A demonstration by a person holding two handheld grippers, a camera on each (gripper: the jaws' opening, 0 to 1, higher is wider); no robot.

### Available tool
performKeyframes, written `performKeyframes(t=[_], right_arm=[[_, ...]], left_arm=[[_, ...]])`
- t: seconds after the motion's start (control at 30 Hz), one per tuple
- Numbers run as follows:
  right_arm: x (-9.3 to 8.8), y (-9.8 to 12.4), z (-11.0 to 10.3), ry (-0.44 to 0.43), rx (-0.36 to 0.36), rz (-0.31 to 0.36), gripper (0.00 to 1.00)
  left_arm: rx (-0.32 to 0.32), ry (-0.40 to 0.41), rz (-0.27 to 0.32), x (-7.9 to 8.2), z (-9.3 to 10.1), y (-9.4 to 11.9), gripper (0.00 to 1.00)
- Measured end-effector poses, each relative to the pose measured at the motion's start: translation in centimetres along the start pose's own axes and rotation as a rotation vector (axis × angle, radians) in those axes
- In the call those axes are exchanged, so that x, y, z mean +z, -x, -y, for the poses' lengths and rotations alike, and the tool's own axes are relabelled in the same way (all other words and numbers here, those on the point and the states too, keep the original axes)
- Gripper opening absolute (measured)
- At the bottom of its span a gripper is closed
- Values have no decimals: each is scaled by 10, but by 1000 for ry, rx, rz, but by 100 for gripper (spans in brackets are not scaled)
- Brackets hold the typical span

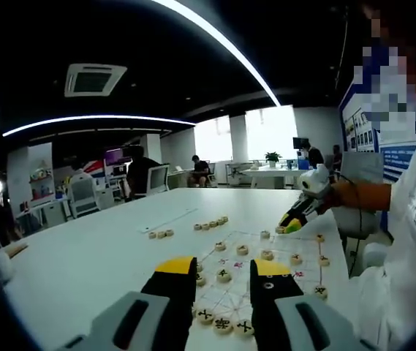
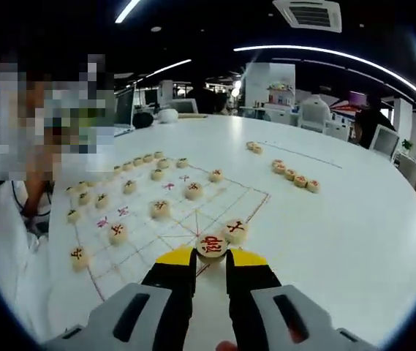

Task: Pick up the chess pieces one by one and place each piece onto its starting position on the chessboard, setting the pieces on their correct points until all the chess pieces are arranged in the starting layout

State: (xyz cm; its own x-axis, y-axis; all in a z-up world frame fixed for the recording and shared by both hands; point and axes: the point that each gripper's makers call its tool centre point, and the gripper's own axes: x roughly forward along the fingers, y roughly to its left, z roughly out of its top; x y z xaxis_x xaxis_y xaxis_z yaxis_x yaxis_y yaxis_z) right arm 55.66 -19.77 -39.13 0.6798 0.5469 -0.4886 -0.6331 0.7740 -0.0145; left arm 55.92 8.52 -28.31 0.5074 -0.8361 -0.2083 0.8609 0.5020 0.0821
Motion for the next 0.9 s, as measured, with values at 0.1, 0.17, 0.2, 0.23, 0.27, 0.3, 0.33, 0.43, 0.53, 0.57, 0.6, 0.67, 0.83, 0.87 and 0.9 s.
performKeyframes(t=[0.1, 0.17, 0.2, 0.23, 0.27, 0.3, 0.33, 0.43, 0.53, 0.57, 0.6, 0.67, 0.83, 0.87, 0.9], right_arm=[[-1, -5, 1, -5, -1, -9, 18], [-2, -7, 3, -6, -6, -14, 18], [-2, -8, 3, -3, -7, -19, 18], [-3, -9, 3, 1, -7, -23, 18], [-5, -11, 2, 2, -3, -31, 18], [-5, -12, 1, 3, 0, -35, 18], [-5, -13, 1, 6, 0, -37, 18], [-5, -14, 2, 12, -3, -42, 18], [-5, -16, 5, 11, -9, -44, 18], [-5, -16, 5, 9, -9, -42, 18], [-5, -16, 5, 8, -8, -42, 18], [-5, -16, 5, 13, -9, -44, 18], [-5, -12, 4, 11, -8, -41, 34], [-5, -11, 4, 10, -7, -38, 36], [-1, -8, 5, 3, -11, -21, 36]], left_arm=[[3, 0, 3, 1, 0, 2, 31], [7, 0, 4, 1, -1, 3, 31], [8, 1, 4, 1, -1, 3, 31], [9, 1, 4, 1, -1, 3, 31], [9, 1, 4, 1, -1, 3, 31], [8, 1, 4, 1, -2, 3, 31], [6, 0, 4, 1, -1, 2, 31], [5, -1, 5, 2, -1, 2, 31], [4, -1, 4, 2, -1, 2, 31], [6, -1, 5, 2, -1, 2, 31], [6, -1, 5, 2, -1, 2, 31], [6, -2, 7, 3, 0, 2, 31], [6, -4, 6, 3, 0, 2, 31], [6, -4, 6, 3, 0, 2, 31], [6, -5, 8, 3, 0, 2, 31]])
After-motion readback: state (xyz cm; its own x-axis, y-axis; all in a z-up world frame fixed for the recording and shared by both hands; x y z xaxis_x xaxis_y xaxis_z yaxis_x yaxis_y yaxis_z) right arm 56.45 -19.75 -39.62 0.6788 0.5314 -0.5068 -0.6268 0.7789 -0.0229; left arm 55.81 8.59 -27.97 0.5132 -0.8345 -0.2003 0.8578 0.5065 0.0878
